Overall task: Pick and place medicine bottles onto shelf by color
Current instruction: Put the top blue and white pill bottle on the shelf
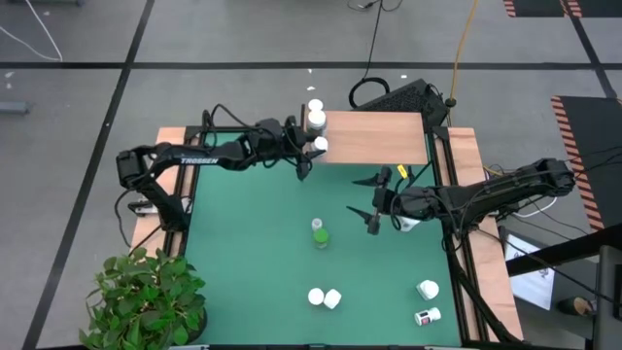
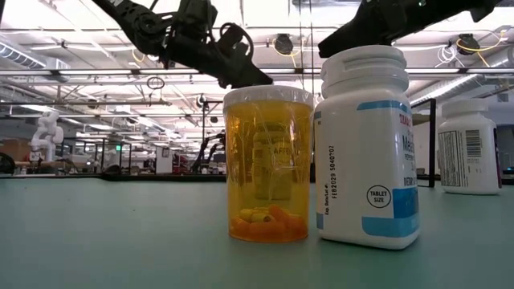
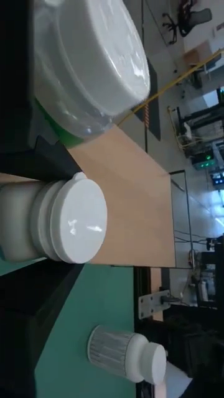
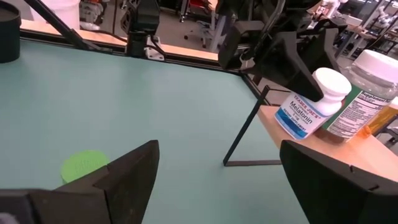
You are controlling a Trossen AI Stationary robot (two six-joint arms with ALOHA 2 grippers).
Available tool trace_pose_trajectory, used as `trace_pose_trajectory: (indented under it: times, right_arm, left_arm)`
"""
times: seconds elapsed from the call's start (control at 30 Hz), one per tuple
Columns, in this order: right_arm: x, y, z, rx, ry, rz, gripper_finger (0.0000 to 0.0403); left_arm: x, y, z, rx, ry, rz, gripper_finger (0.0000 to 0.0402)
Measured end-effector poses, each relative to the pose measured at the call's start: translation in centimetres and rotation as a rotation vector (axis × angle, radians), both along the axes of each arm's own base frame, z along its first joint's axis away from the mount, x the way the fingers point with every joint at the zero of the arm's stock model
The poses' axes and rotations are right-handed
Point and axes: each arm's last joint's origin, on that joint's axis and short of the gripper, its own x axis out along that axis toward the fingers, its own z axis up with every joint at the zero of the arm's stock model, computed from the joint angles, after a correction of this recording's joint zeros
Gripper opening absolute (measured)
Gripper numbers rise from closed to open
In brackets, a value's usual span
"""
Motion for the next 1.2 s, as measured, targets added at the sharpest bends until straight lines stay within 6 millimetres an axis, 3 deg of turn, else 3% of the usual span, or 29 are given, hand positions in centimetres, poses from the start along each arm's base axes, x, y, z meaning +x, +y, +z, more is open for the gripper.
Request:
trace_pose_trajectory:
  times: [0.23,0.83,1.2]
  right_arm:
    - [0.0,0.0,0.0,0.000,0.000,-0.001,0.0327]
    - [0.0,-0.2,0.1,0.002,-0.008,-0.010,0.0327]
    - [0.1,-0.3,0.1,0.011,-0.016,0.008,0.0327]
  left_arm:
    - [-0.4,0.8,-0.2,-0.009,0.021,0.026,0.0196]
    - [-1.3,0.7,0.4,-0.004,0.059,0.027,0.0197]
    - [-1.6,1.0,-0.2,-0.054,0.097,0.058,0.0262]
